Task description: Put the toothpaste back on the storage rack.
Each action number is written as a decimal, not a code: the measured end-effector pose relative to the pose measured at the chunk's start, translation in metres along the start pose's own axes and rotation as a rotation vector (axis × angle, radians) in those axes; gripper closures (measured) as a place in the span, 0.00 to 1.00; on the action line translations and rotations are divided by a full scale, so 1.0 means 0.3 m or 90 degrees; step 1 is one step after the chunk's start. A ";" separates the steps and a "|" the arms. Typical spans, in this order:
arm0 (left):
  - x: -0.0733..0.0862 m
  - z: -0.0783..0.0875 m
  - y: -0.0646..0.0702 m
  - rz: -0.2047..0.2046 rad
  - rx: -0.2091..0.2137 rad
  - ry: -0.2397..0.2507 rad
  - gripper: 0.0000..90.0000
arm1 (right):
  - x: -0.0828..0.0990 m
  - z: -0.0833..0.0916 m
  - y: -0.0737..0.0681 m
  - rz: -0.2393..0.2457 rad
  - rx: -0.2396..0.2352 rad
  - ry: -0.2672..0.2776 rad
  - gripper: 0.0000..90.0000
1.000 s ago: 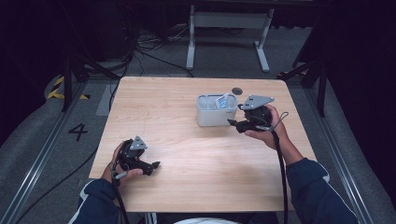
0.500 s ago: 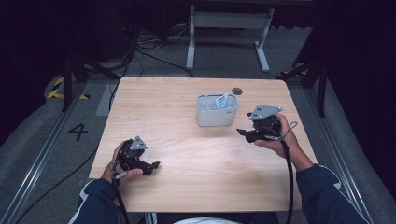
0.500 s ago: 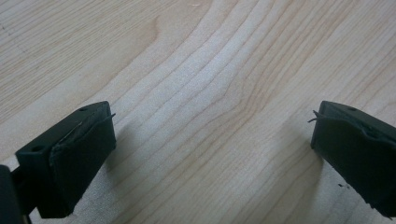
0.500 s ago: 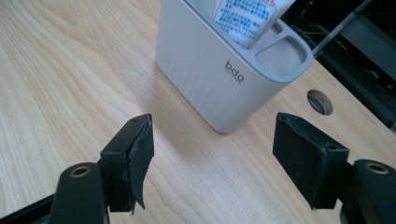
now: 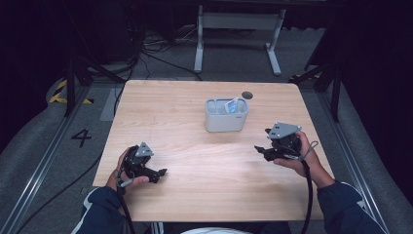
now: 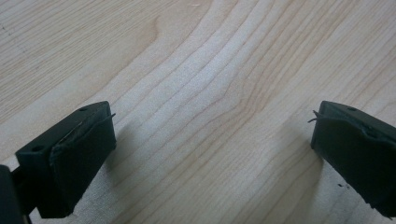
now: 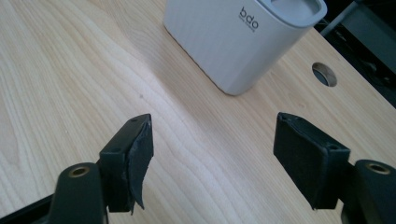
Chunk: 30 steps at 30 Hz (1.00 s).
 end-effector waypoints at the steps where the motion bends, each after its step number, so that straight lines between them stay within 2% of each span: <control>1: 0.000 0.000 0.000 0.000 0.000 0.000 0.00 | 0.007 0.003 -0.001 0.001 0.001 0.000 0.33; 9: 0.000 -0.001 0.001 0.002 -0.001 0.000 0.00 | 0.082 0.012 -0.007 -0.013 0.016 -0.015 0.30; 21: -0.001 0.000 0.001 0.002 -0.002 0.000 0.00 | 0.182 0.033 0.000 -0.040 0.010 -0.020 0.28; 24: -0.001 0.000 0.001 0.002 -0.001 0.000 0.00 | 0.246 0.044 0.010 -0.060 0.010 -0.022 0.28; 25: -0.001 0.000 0.001 0.002 -0.002 -0.001 0.00 | 0.246 0.044 0.010 -0.060 0.010 -0.022 0.28; 30: -0.001 0.000 0.001 0.002 -0.001 0.000 0.00 | 0.323 0.052 0.022 -0.083 0.011 -0.016 0.28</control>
Point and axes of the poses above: each handheld gripper's, and its own axes: z roughly backward along the jaws, x roughly out of its underside, y roughly to its right, the point moved 2 cm from there along -z, roughly forward along the jaws, and after that the axes turned 9 degrees about -x, right-handed, at the moved point
